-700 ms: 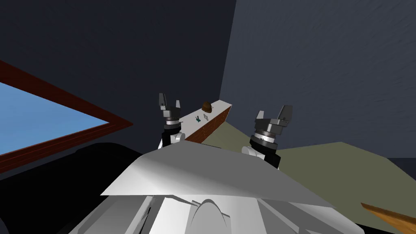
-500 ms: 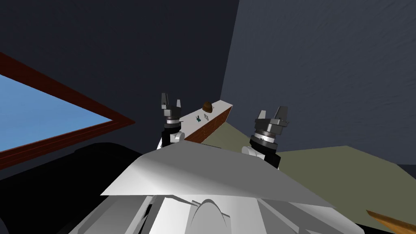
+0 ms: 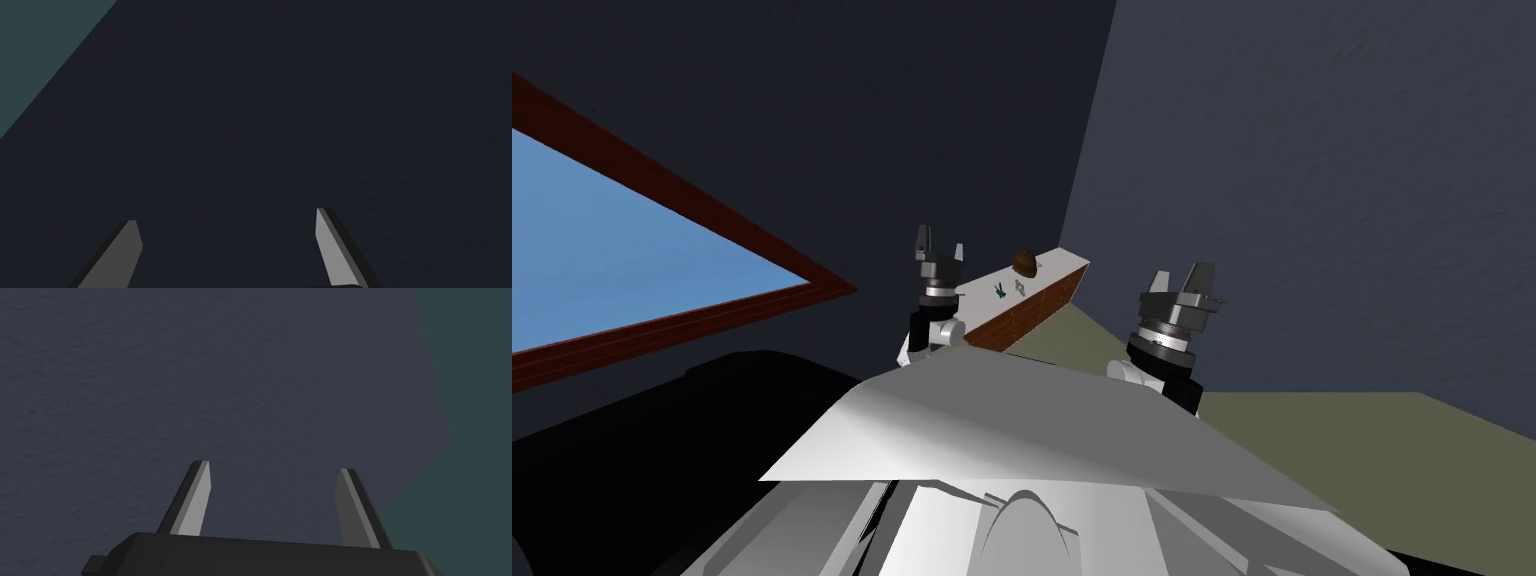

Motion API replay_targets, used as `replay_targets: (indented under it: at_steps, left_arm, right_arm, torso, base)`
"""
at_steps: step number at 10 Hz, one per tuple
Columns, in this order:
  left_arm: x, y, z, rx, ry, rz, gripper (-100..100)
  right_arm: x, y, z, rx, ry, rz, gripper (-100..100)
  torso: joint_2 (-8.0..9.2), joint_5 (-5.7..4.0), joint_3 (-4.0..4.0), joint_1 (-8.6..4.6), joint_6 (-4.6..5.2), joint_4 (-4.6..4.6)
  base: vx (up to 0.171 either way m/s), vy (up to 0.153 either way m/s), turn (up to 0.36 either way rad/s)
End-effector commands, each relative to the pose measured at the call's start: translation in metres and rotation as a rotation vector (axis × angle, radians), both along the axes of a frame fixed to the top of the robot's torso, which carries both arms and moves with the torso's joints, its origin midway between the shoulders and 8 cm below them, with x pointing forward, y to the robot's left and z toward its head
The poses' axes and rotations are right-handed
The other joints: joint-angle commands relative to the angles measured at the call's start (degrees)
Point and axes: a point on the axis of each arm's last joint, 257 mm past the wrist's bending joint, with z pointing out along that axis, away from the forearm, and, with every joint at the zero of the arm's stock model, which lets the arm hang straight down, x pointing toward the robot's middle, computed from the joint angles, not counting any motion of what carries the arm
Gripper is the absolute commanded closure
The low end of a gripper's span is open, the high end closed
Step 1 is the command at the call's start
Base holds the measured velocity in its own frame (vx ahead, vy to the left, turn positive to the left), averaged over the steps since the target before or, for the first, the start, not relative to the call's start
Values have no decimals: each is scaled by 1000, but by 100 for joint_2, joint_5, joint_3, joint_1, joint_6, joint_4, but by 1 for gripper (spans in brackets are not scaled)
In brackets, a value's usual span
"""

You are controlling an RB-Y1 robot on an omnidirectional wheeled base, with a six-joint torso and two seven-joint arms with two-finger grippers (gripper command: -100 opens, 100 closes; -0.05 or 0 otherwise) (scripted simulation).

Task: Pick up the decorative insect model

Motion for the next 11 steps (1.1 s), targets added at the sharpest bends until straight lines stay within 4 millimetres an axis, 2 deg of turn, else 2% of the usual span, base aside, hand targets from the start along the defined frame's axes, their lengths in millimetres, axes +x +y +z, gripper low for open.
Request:
replay_targets:
  at_steps: [1,3,5,6,8,11]
  left_arm:
    - [14,3,-7,-55,38,-55,-100]
    - [23,6,-11,-93,63,-87,-100]
    - [40,15,-21,-178,113,-150,-100]
    - [42,15,-22,-180,122,-150,-100]
    - [60,27,-36,-275,179,-204,-100]
    - [72,34,-48,-337,226,-232,-100]
  right_arm:
    - [0,0,0,0,0,0,0]
    - [0,0,0,0,0,0,0]
    - [0,0,0,0,0,0,0]
    - [0,0,0,0,0,0,0]
    - [0,0,0,0,0,0,0]
    - [0,0,0,0,0,0,0]
  torso:
    - [0,0,0,0,0,0]
    - [1,-3,1,-12,0,0]
    - [-7,2,-4,13,0,-1]
    - [-10,1,-6,6,-1,-2]
    - [-1,3,-1,15,0,-1]
    - [-20,1,-12,6,1,-5]
  base:
    - [4,-139,226]
    - [20,-147,134]
    - [37,-108,179]
    - [21,-108,72]
    - [19,-114,151]
    - [50,-115,99]
